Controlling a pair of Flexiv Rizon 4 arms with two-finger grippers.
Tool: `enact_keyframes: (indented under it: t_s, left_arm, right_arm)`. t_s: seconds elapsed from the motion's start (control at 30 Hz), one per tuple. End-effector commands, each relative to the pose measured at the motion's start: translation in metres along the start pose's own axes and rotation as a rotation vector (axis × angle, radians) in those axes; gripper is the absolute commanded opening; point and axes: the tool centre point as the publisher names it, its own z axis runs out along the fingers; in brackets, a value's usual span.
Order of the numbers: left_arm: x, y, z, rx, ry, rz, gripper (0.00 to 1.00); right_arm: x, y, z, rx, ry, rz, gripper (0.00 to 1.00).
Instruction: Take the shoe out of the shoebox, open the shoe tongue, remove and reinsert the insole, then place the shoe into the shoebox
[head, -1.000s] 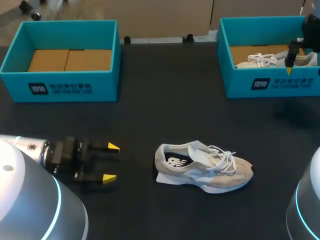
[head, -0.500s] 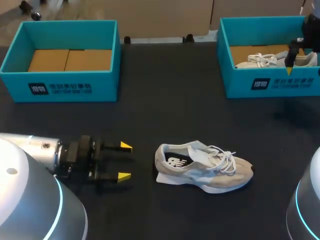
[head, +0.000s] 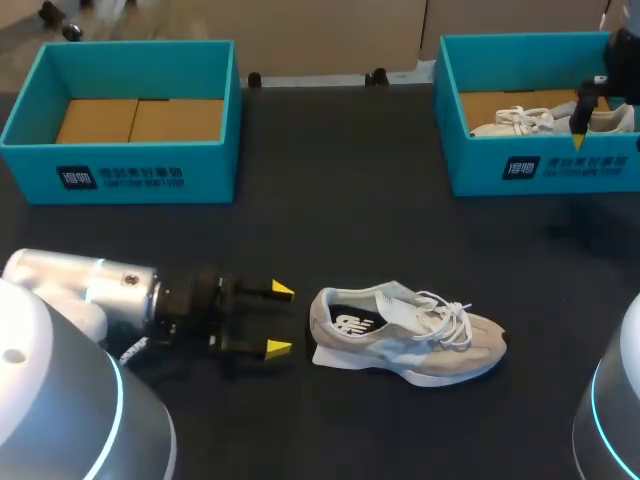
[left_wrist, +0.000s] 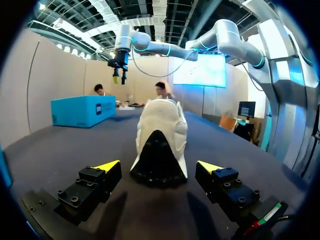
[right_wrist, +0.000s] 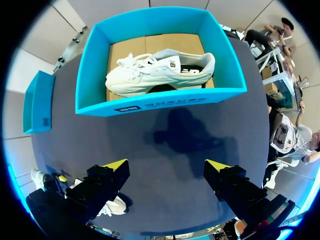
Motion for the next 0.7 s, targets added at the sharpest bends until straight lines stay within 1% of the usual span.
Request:
enact_keyframes:
  t_s: [0.03,0.2,0.47,0.7]
  left_arm:
    - [-0.003,0.005,0.014,0.001,0.011,-0.006,1.00]
    - [0.000,0.005,0.023,-0.004,0.023,-0.005,1.00]
    - [-0.001,0.006,0.033,0.001,0.025,-0.020,1.00]
    - [0.002,0.008,0.040,0.001,0.046,-0.037,1.00]
  right_arm:
    - [0.000,-0.001,0.000,-0.002,0.001,0.000,1.00]
    - [0.000,-0.001,0.000,-0.002,0.001,0.000,1.00]
    - [0.000,-0.001,0.000,-0.002,0.001,0.000,1.00]
    - [0.000,-0.001,0.000,-0.002,0.001,0.000,1.00]
